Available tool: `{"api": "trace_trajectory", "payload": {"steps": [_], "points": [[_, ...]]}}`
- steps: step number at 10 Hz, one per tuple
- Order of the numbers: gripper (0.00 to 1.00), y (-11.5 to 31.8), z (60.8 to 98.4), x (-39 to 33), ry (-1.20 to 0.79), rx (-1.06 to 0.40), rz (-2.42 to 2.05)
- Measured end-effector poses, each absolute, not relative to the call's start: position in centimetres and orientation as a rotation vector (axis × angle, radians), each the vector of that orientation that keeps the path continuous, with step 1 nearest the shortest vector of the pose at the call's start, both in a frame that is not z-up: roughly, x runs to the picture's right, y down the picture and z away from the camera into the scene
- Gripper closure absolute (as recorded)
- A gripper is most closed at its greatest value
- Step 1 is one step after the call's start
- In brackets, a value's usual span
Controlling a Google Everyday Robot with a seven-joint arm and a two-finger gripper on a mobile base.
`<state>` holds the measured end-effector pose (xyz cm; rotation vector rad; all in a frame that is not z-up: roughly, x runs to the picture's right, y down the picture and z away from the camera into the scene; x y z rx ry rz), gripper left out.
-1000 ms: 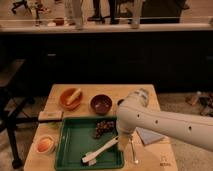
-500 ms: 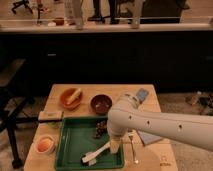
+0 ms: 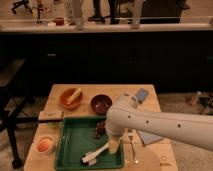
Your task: Wipe purple bowl with brush
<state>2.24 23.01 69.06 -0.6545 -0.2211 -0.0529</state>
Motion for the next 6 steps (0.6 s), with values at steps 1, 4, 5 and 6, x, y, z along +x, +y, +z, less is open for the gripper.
{"api": "trace_trajectory", "payload": {"steps": [1, 4, 5, 6], "points": [[0.2, 23.2, 69.3, 2.6, -0.234, -0.647, -0.024], [0.2, 25.3, 71.8, 3.8, -0.278, -0.65, 0.086], [0.2, 25.6, 72.0, 3.7, -0.284, -0.655, 0.101], [0.2, 25.7, 72.1, 3.8, -0.288, -0.662, 0.116]]}}
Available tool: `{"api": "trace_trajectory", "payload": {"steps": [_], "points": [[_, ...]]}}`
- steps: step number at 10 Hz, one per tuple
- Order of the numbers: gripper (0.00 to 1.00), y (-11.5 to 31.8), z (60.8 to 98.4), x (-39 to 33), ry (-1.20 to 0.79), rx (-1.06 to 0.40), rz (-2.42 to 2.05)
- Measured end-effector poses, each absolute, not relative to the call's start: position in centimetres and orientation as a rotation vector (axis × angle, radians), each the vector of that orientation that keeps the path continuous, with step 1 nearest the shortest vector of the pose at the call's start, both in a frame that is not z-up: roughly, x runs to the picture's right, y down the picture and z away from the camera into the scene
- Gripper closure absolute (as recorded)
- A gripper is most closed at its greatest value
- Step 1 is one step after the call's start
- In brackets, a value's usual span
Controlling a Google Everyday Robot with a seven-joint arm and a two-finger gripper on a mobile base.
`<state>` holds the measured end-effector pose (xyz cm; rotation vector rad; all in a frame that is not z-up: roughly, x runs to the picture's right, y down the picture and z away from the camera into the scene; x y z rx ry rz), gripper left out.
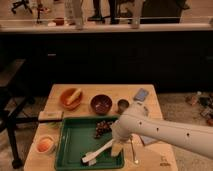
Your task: Wipe purple bowl with brush
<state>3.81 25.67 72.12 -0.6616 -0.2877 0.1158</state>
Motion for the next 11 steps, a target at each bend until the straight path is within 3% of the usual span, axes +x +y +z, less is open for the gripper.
{"api": "trace_trajectory", "payload": {"steps": [8, 11], "points": [[0.22, 28.6, 74.7, 1.8, -0.314, -0.745, 0.149], [0.5, 29.0, 74.8, 2.0, -0.335, -0.744, 0.148]]}}
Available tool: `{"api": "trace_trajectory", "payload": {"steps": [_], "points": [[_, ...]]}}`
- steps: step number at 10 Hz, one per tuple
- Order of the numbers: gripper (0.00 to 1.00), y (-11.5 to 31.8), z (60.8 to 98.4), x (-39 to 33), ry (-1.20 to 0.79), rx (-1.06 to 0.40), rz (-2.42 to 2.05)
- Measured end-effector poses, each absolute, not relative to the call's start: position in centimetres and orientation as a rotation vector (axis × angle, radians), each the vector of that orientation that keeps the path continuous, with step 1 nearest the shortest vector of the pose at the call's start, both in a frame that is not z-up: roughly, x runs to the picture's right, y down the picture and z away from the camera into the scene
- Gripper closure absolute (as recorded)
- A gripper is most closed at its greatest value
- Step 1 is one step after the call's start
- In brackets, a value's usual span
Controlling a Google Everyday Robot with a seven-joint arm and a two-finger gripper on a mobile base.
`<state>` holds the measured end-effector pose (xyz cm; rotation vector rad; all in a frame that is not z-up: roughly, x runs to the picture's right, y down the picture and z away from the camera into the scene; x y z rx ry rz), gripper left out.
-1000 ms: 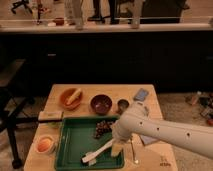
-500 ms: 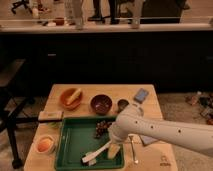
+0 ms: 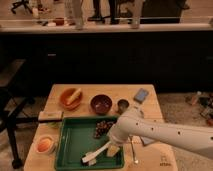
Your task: Wipe purple bowl with brush
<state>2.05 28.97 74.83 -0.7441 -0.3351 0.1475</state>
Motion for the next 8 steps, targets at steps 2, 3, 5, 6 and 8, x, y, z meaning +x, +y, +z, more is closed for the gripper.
{"api": "trace_trajectory", "payload": {"steps": [2, 3, 5, 6, 8], "points": [[0.67, 28.9, 74.6, 2.1, -0.346, -0.746, 0.133], [0.8, 28.7, 74.3, 2.1, -0.353, -0.745, 0.122], [0.97, 28.1, 73.5, 2.2, -0.365, -0.737, 0.099], [1.0, 27.4, 72.7, 2.2, -0.373, -0.727, 0.088], [1.0, 26.2, 71.3, 2.5, -0.384, -0.703, 0.073]]}}
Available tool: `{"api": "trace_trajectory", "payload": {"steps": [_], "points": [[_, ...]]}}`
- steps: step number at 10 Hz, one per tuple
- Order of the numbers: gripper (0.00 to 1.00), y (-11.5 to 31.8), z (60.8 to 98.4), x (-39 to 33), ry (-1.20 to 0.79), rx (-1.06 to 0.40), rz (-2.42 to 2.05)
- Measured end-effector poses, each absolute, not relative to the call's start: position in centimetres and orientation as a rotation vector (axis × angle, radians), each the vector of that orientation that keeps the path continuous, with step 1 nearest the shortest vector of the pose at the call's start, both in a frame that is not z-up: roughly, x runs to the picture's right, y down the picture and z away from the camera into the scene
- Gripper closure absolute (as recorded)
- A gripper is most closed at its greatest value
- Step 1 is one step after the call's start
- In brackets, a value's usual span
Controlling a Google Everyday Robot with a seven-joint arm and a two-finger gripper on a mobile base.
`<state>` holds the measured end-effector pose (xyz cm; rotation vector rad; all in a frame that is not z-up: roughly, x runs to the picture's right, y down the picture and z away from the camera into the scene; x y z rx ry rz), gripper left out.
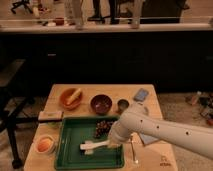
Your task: Wipe purple bowl with brush
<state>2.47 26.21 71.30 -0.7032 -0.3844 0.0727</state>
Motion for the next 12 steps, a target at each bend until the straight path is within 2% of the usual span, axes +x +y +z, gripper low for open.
{"api": "trace_trajectory", "payload": {"steps": [4, 12], "points": [[1.0, 23.3, 69.2, 4.3, -0.364, -0.641, 0.075], [1.0, 11.7, 72.2, 5.7, -0.234, -0.535, 0.0]]}}
